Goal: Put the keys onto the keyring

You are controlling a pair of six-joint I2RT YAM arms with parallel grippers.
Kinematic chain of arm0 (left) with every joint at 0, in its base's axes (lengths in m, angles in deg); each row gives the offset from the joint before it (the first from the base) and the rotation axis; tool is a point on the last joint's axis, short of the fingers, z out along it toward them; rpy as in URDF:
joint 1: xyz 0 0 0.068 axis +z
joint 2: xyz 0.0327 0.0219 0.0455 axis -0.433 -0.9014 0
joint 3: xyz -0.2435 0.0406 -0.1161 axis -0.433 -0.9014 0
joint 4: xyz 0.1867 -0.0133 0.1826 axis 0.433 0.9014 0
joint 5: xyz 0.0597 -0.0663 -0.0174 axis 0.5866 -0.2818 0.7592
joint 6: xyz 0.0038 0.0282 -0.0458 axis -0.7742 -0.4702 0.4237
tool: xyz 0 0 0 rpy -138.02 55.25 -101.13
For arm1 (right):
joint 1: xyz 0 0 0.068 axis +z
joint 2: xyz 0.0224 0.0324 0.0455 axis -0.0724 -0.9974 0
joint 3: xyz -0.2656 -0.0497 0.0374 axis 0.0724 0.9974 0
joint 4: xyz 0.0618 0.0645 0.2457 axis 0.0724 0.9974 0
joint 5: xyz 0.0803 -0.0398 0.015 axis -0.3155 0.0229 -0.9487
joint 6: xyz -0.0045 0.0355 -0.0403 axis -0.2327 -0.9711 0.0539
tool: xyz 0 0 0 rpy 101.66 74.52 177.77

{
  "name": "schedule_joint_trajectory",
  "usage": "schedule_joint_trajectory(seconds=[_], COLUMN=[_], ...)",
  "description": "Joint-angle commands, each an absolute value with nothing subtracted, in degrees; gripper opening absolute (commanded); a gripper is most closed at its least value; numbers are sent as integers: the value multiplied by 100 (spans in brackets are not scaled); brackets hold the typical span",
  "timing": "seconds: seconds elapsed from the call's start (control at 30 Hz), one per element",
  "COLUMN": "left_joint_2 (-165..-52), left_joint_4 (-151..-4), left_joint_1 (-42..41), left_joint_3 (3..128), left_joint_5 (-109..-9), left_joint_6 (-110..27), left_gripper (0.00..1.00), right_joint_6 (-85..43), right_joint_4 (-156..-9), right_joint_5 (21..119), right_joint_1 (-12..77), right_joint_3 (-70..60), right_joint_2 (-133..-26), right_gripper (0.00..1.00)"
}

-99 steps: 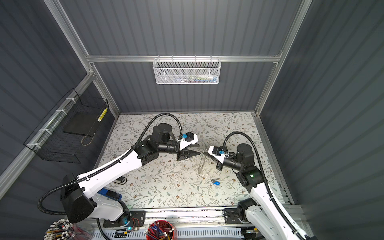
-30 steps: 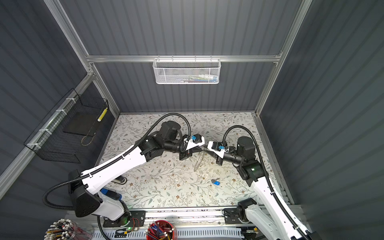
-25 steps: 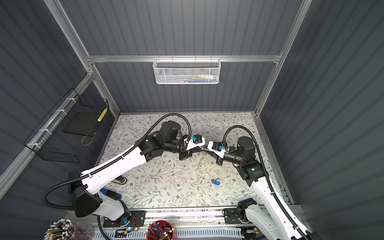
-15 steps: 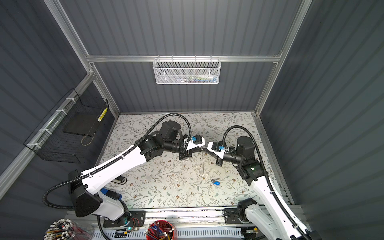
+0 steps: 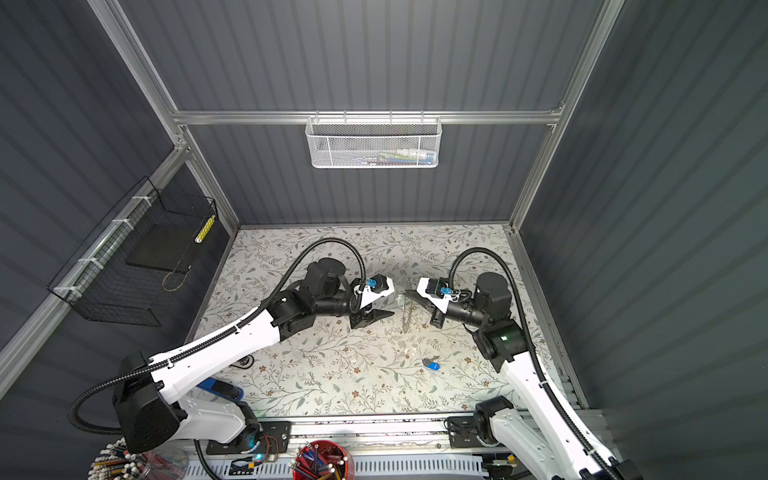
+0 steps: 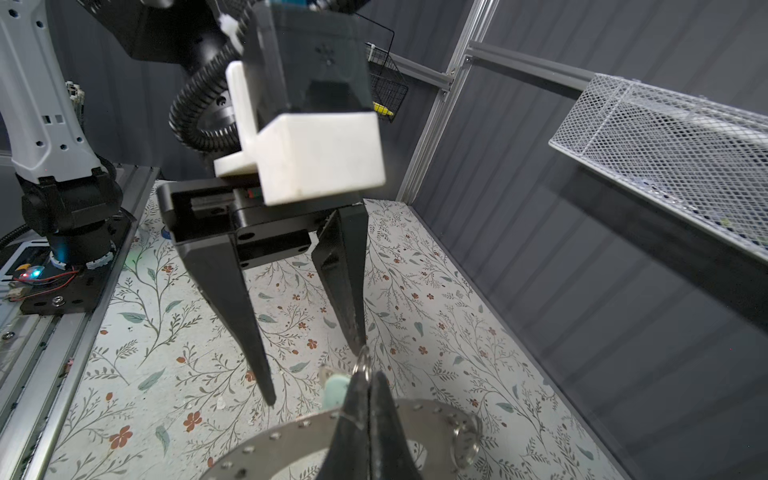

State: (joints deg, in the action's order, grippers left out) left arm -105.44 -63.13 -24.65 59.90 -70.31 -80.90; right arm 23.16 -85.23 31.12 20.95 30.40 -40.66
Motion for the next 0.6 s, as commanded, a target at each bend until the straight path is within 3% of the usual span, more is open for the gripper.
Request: schedule_joint_trajectory(seconds=[0.0,0.33,0.57], left_joint_2=[-10525,-10711,-10877], left_joint_4=[-6938,-7322,-7393], left_joint_1=[-2477,-2497,-2501], left_joint_3=[5919,5945,5999], left_joint_5=[-7291,-7767,-7526], left_joint_6=[-7674,-7352,-7310], left_gripper=[48,42,38], right_joint_6=[2068,1871,1751], right_joint_4=[-8946,-9145,-9284], right_joint_5=[3052,3148,3153], right_joint_1=[2085,2085,2085], right_joint_3=[3061,3141,3175], right_joint_2=[-4062,-4048,-4054], right_gripper=[0,0,0])
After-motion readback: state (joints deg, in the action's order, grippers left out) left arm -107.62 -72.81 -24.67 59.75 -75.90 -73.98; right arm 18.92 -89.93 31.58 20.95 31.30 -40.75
